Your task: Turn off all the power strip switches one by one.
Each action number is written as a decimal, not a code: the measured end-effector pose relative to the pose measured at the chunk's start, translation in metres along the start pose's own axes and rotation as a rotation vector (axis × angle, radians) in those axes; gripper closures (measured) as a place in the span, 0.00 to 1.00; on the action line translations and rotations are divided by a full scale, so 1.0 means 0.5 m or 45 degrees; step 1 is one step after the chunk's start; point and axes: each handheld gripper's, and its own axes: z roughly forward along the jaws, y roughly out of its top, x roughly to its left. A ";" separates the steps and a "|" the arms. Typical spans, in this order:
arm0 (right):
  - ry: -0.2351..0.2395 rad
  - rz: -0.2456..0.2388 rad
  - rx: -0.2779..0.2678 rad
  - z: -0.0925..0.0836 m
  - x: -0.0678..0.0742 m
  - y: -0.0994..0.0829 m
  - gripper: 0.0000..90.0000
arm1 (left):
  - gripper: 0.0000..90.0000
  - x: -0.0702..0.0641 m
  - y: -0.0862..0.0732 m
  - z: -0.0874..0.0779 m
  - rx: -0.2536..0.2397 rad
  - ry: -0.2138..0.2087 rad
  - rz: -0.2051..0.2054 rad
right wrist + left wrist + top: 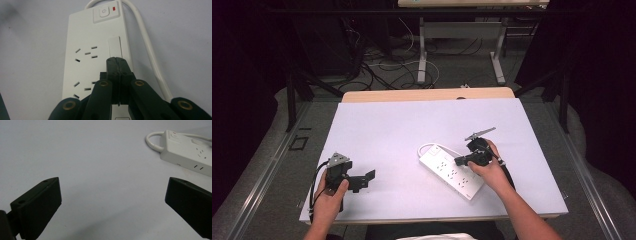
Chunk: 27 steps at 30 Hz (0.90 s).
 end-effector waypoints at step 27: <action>-0.002 0.020 -0.025 -0.013 -0.004 -0.027 1.00 | 0.01 0.000 0.001 -0.003 0.024 -0.011 -0.001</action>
